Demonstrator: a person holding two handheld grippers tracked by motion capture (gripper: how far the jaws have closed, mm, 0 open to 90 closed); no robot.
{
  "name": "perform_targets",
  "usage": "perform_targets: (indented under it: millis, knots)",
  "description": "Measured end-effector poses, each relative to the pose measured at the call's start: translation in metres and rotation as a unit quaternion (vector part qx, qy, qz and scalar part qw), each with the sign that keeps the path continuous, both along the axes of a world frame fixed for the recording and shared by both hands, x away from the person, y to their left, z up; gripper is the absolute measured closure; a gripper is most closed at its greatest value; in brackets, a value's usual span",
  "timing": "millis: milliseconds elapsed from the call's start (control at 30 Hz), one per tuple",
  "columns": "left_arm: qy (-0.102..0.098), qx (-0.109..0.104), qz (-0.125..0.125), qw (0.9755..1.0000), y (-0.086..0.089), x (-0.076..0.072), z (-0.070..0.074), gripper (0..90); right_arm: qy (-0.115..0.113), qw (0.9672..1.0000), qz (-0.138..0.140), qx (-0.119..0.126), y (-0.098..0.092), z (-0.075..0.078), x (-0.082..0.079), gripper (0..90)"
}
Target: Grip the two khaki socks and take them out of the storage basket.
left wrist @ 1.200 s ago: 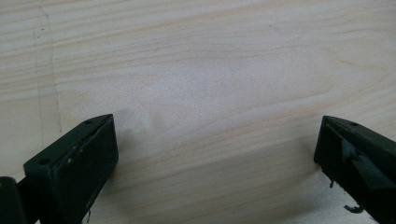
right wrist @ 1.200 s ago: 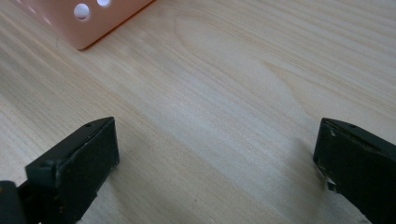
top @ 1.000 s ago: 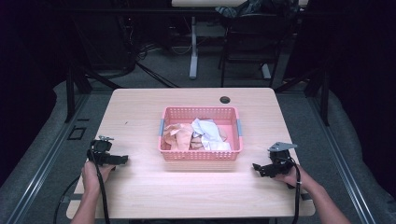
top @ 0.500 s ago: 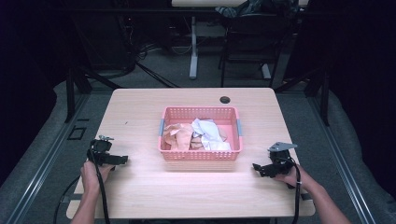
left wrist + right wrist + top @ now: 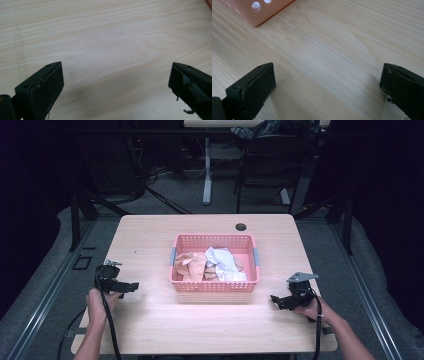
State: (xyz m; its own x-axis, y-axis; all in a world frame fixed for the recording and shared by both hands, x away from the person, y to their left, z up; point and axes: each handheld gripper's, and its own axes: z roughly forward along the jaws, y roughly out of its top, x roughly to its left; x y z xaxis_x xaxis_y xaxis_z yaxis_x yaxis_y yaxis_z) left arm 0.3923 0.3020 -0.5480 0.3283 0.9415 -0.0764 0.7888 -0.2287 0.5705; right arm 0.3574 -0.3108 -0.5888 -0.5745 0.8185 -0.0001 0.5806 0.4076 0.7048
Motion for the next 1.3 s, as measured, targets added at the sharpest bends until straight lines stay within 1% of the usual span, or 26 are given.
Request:
perform_targets:
  millis: [33, 200, 233, 333, 500, 633, 667, 733, 867, 1033, 1067, 1167, 1300]
  knots:
    - [0.001, -0.001, -0.003, 1.0, -0.001, 0.001, 0.002, 0.1, -0.001, 1.0, 0.0, 0.0, 0.0, 0.0, 0.0, 0.0]
    - [-0.006, -0.009, -0.009, 0.9999, -0.004, 0.002, 0.011, 0.1, 0.0, 1.0, -0.001, 0.0, 0.0, 0.0, 0.0, 0.0]
    - [-0.006, -0.011, -0.013, 0.9998, -0.005, 0.002, 0.014, 0.1, -0.001, 1.0, -0.001, 0.0, 0.0, 0.0, 0.0, 0.0]
    - [-0.014, -0.019, -0.02, 0.9995, -0.009, 0.003, 0.023, 0.1, 0.0, 1.0, -0.001, 0.0, 0.0, 0.0, 0.0, 0.0]
    - [-0.018, -0.022, -0.037, 0.9989, -0.02, 0.007, 0.038, 0.1, -0.001, 1.0, -0.002, 0.0, 0.0, 0.0, 0.0, 0.0]
    - [-0.03, -0.017, -0.052, 0.998, -0.03, 0.009, 0.052, 0.1, 0.0, 1.0, -0.002, 0.0, 0.0, 0.0, 0.0, 0.0]
    - [-0.032, -0.016, -0.061, 0.9975, -0.033, 0.01, 0.058, 0.1, 0.0, 1.0, -0.002, 0.0, 0.0, 0.0, 0.0, 0.0]
    - [-0.037, -0.018, -0.069, 0.9968, -0.04, 0.011, 0.064, 0.1, -0.001, 1.0, -0.001, 0.0, 0.0, 0.0, 0.0, 0.0]
    - [-0.042, -0.016, -0.084, 0.9955, -0.05, 0.016, 0.075, 0.1, -0.001, 1.0, -0.001, 0.0, 0.0, 0.0, 0.0, 0.0]
    - [-0.05, -0.017, -0.101, 0.9935, -0.065, 0.021, 0.083, 0.1, -0.001, 1.0, -0.001, 0.0, 0.0, 0.0, 0.0, 0.0]
    - [-0.049, -0.016, -0.107, 0.993, -0.068, 0.022, 0.085, 0.1, 0.0, 1.0, -0.001, 0.0, 0.0, 0.0, 0.0, 0.0]
    - [-0.05, -0.02, -0.123, 0.9909, -0.08, 0.026, 0.089, 0.1, -0.001, 1.0, -0.001, 0.0, 0.0, 0.0, 0.0, 0.0]
    - [-0.052, -0.02, -0.141, 0.9884, -0.096, 0.031, 0.094, 0.1, 0.0, 1.0, -0.001, 0.0, 0.0, 0.0, 0.0, 0.0]
